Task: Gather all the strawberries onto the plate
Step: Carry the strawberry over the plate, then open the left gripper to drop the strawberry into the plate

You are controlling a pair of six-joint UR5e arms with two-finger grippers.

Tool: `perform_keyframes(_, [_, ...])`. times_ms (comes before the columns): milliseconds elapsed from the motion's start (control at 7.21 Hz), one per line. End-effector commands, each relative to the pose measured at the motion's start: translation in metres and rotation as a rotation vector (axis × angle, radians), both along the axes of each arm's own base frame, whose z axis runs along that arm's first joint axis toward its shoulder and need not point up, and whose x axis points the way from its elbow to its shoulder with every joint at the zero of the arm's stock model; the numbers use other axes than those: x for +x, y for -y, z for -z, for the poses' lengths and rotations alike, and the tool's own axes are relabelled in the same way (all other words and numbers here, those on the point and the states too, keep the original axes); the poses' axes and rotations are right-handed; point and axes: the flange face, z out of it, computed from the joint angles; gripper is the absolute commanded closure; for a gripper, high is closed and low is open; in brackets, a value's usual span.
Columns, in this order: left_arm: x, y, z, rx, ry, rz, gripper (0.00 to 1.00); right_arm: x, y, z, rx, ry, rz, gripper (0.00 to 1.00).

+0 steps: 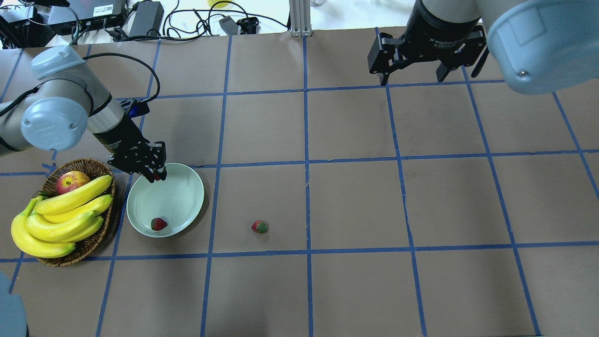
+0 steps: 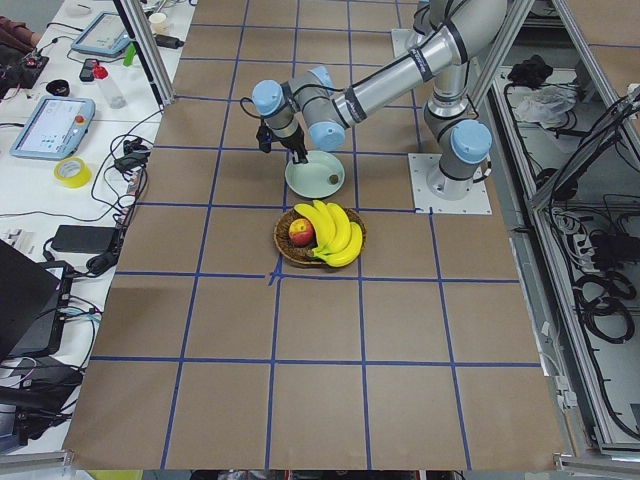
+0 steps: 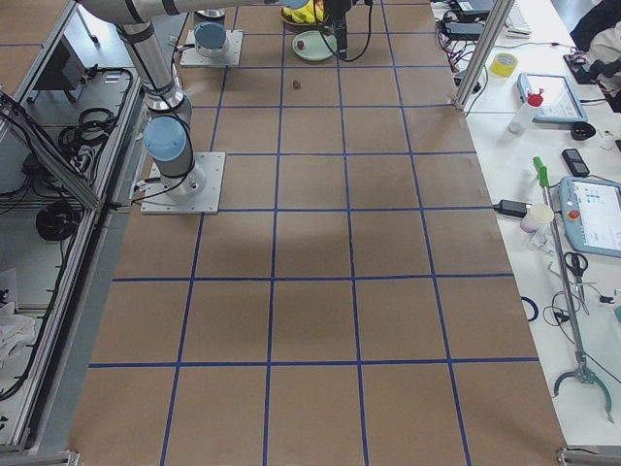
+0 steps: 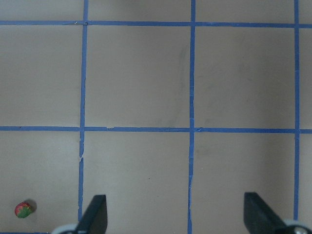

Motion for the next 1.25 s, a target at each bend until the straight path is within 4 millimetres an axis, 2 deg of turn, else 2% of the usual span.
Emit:
perform_keyframes(0, [0.012,-0.021,0.025,0.077,-0.016,-0.042,1.00,0.000,0.000,-0.001,-0.002,-0.001,0.000,0.00])
perform_keyframes(139, [0.013,-0.016,0.029,0.071,-0.016,-0.040,0.54,0.000,0.000,0.001,0.001,0.000,0.000,0.00])
perform_keyframes(277, [0.013,-0.014,0.022,0.058,-0.014,-0.046,0.01,0.000,0.000,0.001,0.001,0.000,0.000,0.00])
perform_keyframes(416, [0.009,-0.010,0.015,0.043,-0.012,-0.041,0.00,0.000,0.000,0.001,0.001,0.000,0.000,0.00])
perform_keyframes(555, [-0.006,-0.008,0.009,0.039,-0.005,-0.011,0.00,0.000,0.000,0.001,0.001,0.000,0.000,0.00])
perform_keyframes(693, [-0.040,-0.009,-0.004,0.021,0.021,0.018,0.00,0.000,-0.001,0.001,0.007,-0.002,-0.005,0.00])
perform_keyframes(832, [-0.085,-0.012,-0.014,0.008,0.034,0.025,0.00,0.001,-0.001,0.001,0.009,-0.003,-0.006,0.00])
perform_keyframes(1109, [-0.169,-0.030,-0.021,0.005,0.084,0.055,0.00,0.000,-0.001,0.001,0.009,-0.003,0.000,0.00])
